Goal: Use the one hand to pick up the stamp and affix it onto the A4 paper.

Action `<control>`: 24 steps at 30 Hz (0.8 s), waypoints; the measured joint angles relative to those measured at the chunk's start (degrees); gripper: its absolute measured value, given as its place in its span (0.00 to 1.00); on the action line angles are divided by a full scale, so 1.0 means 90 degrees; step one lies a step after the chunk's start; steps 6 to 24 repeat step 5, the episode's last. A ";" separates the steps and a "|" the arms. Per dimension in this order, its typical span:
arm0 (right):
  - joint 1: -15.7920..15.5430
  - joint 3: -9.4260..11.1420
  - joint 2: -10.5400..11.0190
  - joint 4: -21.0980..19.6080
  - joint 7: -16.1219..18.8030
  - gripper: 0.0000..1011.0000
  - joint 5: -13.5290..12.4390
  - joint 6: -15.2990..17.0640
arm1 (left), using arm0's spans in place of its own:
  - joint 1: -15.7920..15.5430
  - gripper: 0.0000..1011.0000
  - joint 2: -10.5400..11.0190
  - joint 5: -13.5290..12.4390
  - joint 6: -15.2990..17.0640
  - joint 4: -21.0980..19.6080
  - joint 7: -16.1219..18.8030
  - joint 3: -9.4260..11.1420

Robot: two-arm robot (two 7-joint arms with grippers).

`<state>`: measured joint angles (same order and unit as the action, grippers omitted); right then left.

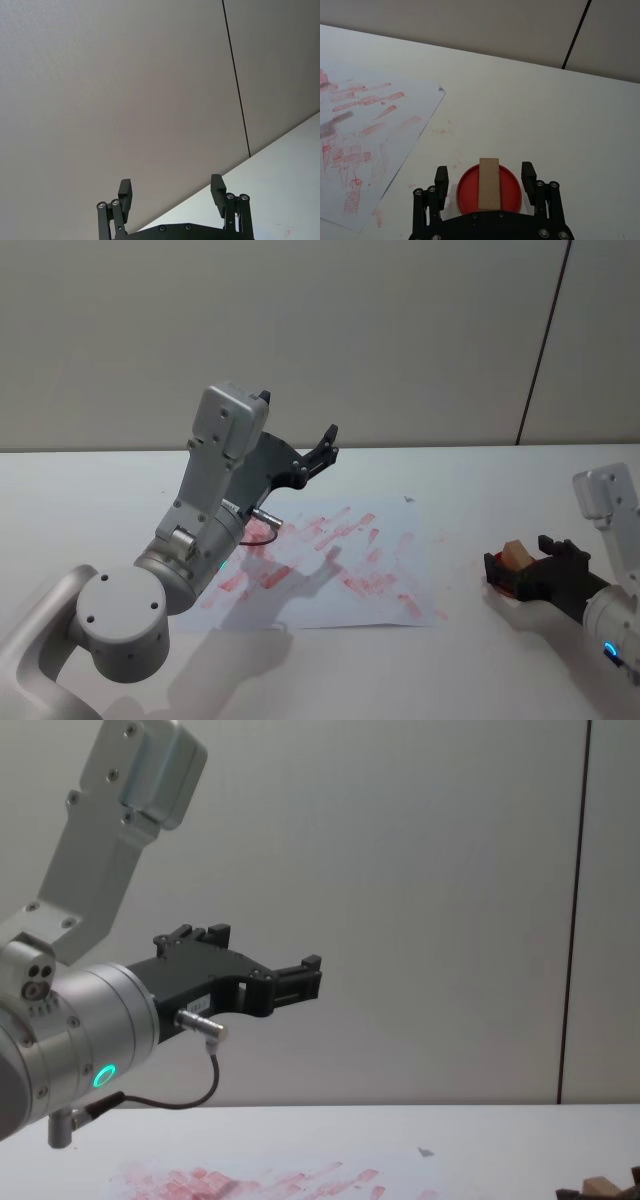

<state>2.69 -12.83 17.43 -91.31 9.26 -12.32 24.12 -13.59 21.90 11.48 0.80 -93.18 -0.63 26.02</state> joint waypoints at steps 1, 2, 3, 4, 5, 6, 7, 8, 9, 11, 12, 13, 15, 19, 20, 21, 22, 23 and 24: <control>0.0002 -0.0001 -0.0002 0.0005 0.0002 0.88 0.0003 0.0001 | 0.0000 0.99 0.0000 0.0000 0.0000 0.0000 0.0000 0.0000; 0.0002 -0.0001 -0.0002 0.0005 0.0002 0.88 0.0003 0.0001 | 0.0000 0.99 0.0000 0.0000 0.0000 0.0000 0.0000 0.0000; 0.0004 -0.0003 -0.0005 0.0008 0.0004 0.92 0.0006 0.0002 | 0.0000 0.99 0.0000 0.0000 0.0000 0.0000 0.0000 0.0000; 0.0005 -0.0003 -0.0006 0.0010 0.0005 0.95 0.0007 0.0002 | 0.0000 0.99 0.0000 0.0000 0.0000 0.0000 0.0000 0.0000; 0.0006 -0.0004 -0.0006 0.0011 0.0006 0.96 0.0009 0.0003 | 0.0000 0.99 0.0000 0.0000 0.0000 0.0000 0.0000 0.0000; 0.0006 -0.0004 -0.0006 0.0011 0.0006 0.96 0.0009 0.0003 | 0.0000 0.99 0.0000 0.0000 0.0000 0.0000 0.0000 0.0000; 0.0006 -0.0004 -0.0006 0.0011 0.0006 0.96 0.0009 0.0003 | 0.0000 0.99 0.0000 0.0000 0.0000 0.0000 0.0000 0.0000; 0.0006 -0.0004 -0.0006 0.0011 0.0006 0.96 0.0009 0.0003 | 0.0000 0.99 0.0000 0.0000 0.0000 0.0000 0.0000 0.0000; 0.0006 -0.0004 -0.0006 0.0011 0.0006 0.96 0.0009 0.0003 | 0.0000 0.99 0.0000 0.0000 0.0000 0.0000 0.0000 0.0000; 0.0006 -0.0004 -0.0006 0.0011 0.0006 0.96 0.0009 0.0003 | 0.0000 0.99 0.0000 0.0000 0.0000 0.0000 0.0000 0.0000; 0.0006 -0.0004 -0.0006 0.0011 0.0006 0.96 0.0009 0.0003 | 0.0000 0.99 0.0000 0.0000 0.0000 0.0000 0.0000 0.0000; 0.0006 -0.0004 -0.0006 0.0011 0.0006 0.96 0.0009 0.0003 | 0.0000 0.99 0.0000 0.0000 0.0000 0.0000 0.0000 0.0000; 0.0006 -0.0004 -0.0006 0.0011 0.0006 0.96 0.0009 0.0003 | 0.0000 0.99 0.0000 0.0000 0.0000 0.0000 0.0000 0.0000; 0.0006 -0.0004 -0.0006 0.0011 0.0006 0.96 0.0009 0.0003 | 0.0000 0.99 0.0000 0.0000 0.0000 0.0000 0.0000 0.0000; 0.0006 -0.0004 -0.0006 0.0011 0.0006 0.96 0.0009 0.0003 | 0.0000 0.99 0.0000 0.0000 0.0000 0.0000 0.0000 0.0000; 0.0006 -0.0004 -0.0006 0.0011 0.0006 0.96 0.0009 0.0003 | 0.0000 0.99 0.0000 0.0000 0.0000 0.0000 0.0000 0.0000; 0.0006 -0.0004 -0.0006 0.0011 0.0006 0.96 0.0009 0.0003 | 0.0000 0.99 0.0000 0.0000 0.0000 0.0000 0.0000 0.0000; 0.0006 -0.0004 -0.0006 0.0011 0.0006 0.96 0.0009 0.0003 | 0.0000 0.99 0.0000 0.0000 0.0000 0.0000 0.0000 0.0000; 0.0006 -0.0004 -0.0006 0.0011 0.0006 0.96 0.0009 0.0003 | 0.0000 0.99 0.0000 0.0000 0.0000 0.0000 0.0000 0.0000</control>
